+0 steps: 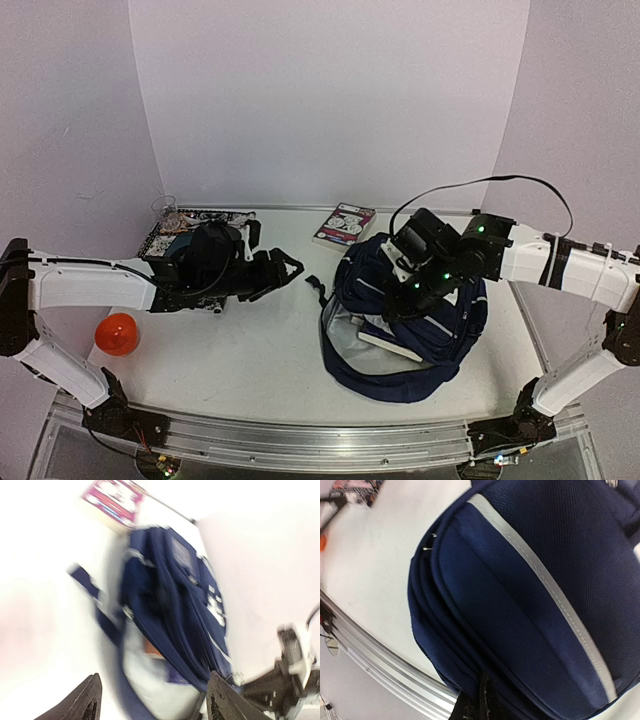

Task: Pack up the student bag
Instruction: Place the book in the largest pocket of the bag, then place the student bag at the center of the board.

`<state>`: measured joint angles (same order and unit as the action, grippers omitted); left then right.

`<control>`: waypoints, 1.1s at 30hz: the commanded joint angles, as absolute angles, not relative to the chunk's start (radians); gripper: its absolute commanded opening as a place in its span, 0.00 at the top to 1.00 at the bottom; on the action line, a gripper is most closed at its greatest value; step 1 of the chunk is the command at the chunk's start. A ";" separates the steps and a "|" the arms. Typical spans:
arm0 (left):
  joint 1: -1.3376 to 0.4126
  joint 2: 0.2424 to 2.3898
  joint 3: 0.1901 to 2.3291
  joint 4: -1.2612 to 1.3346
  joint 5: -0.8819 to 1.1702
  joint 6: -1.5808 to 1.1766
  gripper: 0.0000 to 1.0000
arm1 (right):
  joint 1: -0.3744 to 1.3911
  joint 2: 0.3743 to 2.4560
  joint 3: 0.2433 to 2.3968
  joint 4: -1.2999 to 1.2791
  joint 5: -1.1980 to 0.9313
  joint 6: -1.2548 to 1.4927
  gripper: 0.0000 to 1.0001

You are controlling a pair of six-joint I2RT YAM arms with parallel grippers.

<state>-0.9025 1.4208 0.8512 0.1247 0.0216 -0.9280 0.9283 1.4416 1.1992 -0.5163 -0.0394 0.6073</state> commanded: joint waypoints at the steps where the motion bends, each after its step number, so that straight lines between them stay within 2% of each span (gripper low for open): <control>1: -0.819 1.407 0.842 0.040 0.041 -0.843 0.27 | 0.915 1.415 1.109 -0.656 -0.036 0.652 1.00; 8: -0.738 1.483 0.915 -0.040 0.097 -0.752 0.26 | 0.914 1.441 1.080 -0.676 -0.028 0.645 0.91; 10: -0.715 1.504 0.932 -0.043 0.119 -0.731 0.26 | 0.912 1.448 1.107 -0.675 -0.028 0.630 0.80; 12: -0.691 1.535 0.964 -0.056 0.138 -0.708 0.26 | 0.909 1.458 1.147 -0.673 -0.031 0.610 0.63; 16: -0.678 1.586 1.023 -0.072 0.146 -0.657 0.26 | 0.891 1.493 1.264 -0.658 -0.044 0.569 0.49; 24: -0.657 1.655 1.112 -0.120 0.167 -0.597 0.26 | 0.780 1.592 1.491 -0.530 -0.160 0.515 0.38; 29: -0.637 1.633 1.108 -0.153 0.168 -0.572 0.26 | 0.694 1.726 1.637 -0.433 -0.123 0.548 0.37; 33: -0.625 1.603 1.094 -0.183 0.154 -0.554 0.26 | 0.665 1.866 1.782 -0.383 -0.010 0.610 0.36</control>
<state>-0.6398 1.6562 1.0733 -0.1401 0.1594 -0.5981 0.6934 1.7502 1.6618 -0.4390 -0.1111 0.5553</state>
